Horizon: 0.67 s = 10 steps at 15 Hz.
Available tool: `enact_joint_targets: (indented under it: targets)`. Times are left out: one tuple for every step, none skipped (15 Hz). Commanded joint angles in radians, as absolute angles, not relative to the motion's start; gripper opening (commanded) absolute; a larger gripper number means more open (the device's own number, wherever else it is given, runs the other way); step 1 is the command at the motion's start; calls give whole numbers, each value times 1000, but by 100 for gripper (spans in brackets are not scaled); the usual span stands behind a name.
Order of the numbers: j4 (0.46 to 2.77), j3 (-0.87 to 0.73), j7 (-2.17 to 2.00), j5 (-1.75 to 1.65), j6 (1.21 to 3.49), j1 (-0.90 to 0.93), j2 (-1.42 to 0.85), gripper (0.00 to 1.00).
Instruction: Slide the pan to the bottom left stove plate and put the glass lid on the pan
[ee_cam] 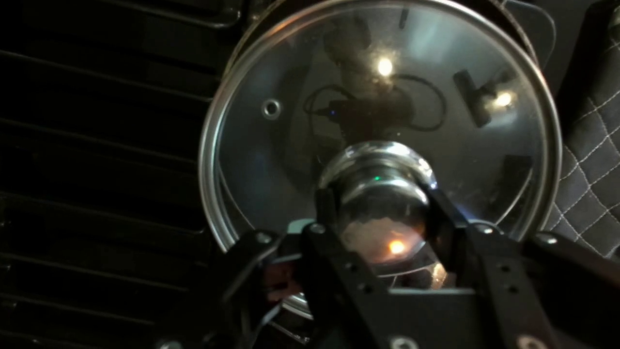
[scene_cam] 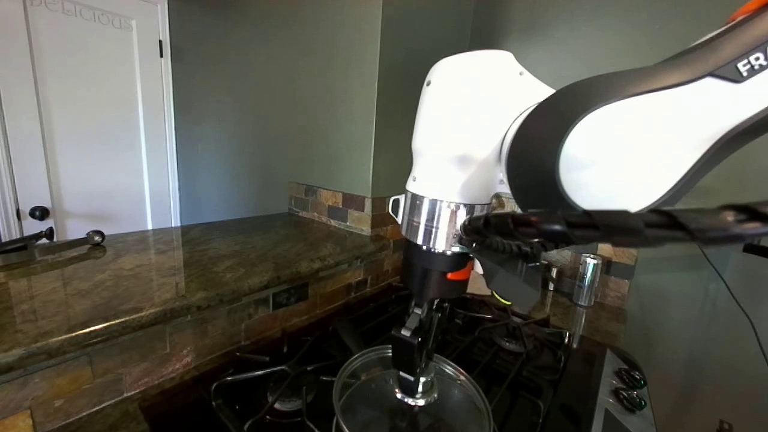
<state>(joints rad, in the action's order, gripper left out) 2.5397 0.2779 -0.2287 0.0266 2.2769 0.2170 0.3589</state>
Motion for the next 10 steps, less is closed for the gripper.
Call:
enact_joint_targets:
  targets:
    - [2554, 277, -226, 34, 2362, 224, 339, 23]
    - [2550, 275, -217, 39, 2376, 228, 327, 23]
    - [2548, 276, -214, 39, 2385, 230, 320, 23]
    - [2548, 276, -210, 41, 2393, 233, 318, 23]
    - [2548, 276, -207, 44, 2395, 237, 314, 23]
    - [2549, 275, -202, 49, 2393, 241, 314, 23]
    - [2549, 275, -200, 52, 2384, 244, 315, 23]
    - [2549, 274, -196, 54, 2379, 247, 317, 23]
    - [2548, 273, -196, 57, 2373, 248, 320, 23]
    - [2546, 274, -197, 59, 2361, 251, 323, 23]
